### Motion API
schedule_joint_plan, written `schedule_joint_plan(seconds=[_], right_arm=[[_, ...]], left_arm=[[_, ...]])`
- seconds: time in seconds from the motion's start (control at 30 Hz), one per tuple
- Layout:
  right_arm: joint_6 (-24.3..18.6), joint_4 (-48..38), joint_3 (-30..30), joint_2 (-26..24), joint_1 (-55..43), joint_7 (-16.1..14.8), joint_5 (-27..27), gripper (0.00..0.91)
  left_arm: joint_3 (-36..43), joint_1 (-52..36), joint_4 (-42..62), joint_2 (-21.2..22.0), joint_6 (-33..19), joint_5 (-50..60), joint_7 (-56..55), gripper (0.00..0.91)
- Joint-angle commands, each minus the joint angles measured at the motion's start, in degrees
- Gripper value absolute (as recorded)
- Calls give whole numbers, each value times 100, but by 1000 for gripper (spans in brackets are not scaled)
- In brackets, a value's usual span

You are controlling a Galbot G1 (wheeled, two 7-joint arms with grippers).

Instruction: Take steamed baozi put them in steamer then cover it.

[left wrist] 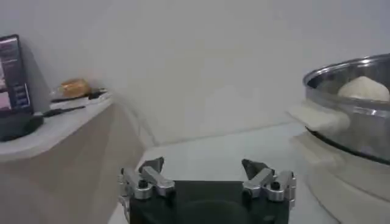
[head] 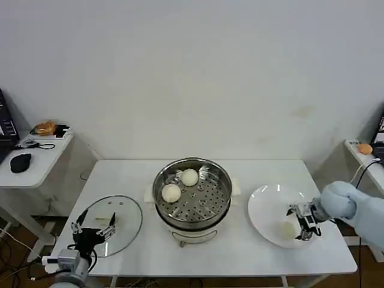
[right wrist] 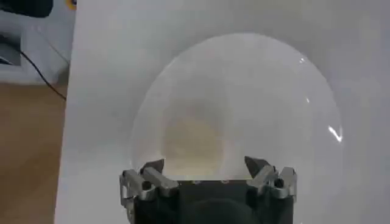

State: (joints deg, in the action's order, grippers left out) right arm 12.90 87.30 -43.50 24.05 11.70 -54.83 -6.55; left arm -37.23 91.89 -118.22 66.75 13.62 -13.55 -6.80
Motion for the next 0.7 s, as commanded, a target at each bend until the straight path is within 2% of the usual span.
schedule_joint_plan(seconds=[0.03,0.4,0.5,0.7], right_arm=[[72,-98,74,187,176,-11,-55,907],[192,-142,62,232,188,-22,-72,746],[222,-139,55,214,152,-54,-75,675],[250,-115,37,154,52,-113,22,645]], left_arm=[[3,-1,6,7,-5,-1,1,907],[35,-8,4,32,-7,12,-7,907],[41,4,-10,16,-6,18,-9,907],[38,-2,-13,15,-4,15,-11,907]])
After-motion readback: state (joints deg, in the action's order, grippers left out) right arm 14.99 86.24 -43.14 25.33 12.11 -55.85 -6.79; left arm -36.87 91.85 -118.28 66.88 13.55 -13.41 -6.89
